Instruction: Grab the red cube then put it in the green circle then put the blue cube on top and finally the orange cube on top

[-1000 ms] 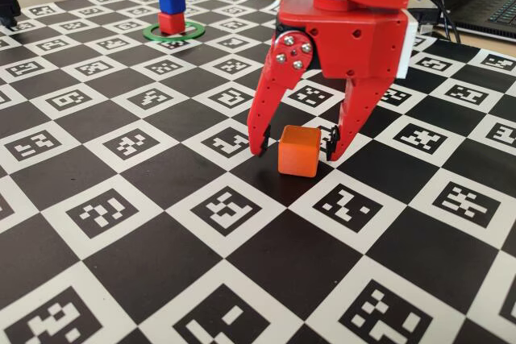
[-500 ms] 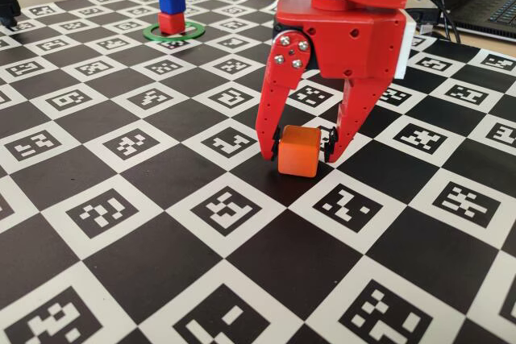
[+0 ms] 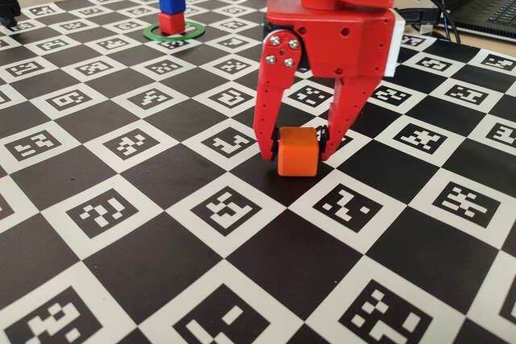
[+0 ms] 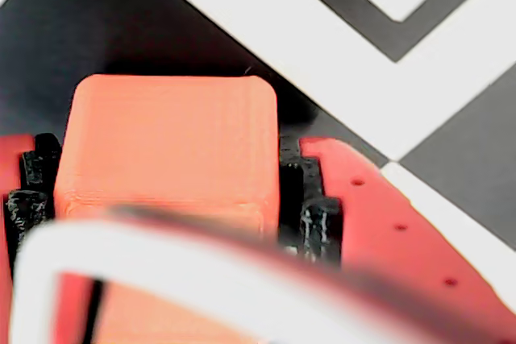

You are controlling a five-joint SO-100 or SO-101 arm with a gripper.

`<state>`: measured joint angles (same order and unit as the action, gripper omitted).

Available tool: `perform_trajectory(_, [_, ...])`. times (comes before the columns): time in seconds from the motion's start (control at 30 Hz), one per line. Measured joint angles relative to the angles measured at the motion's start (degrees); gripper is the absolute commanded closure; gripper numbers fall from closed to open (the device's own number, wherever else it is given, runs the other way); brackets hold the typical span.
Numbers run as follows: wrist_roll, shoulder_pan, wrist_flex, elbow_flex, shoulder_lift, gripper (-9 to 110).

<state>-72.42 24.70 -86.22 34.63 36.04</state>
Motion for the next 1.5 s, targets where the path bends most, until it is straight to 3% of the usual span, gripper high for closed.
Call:
perform_trajectory(0.3, [6.59,-0.70,-2.20,5.71,8.35,87])
perform_trajectory(0.7, [30.15,-6.42,-6.33,26.28,32.78,89])
perform_trajectory(1.1, [61.70,-27.86,-9.58,32.61,48.78,91])
perform_trajectory(1.5, [92.46,-53.88,-7.03,32.61,49.83,93])
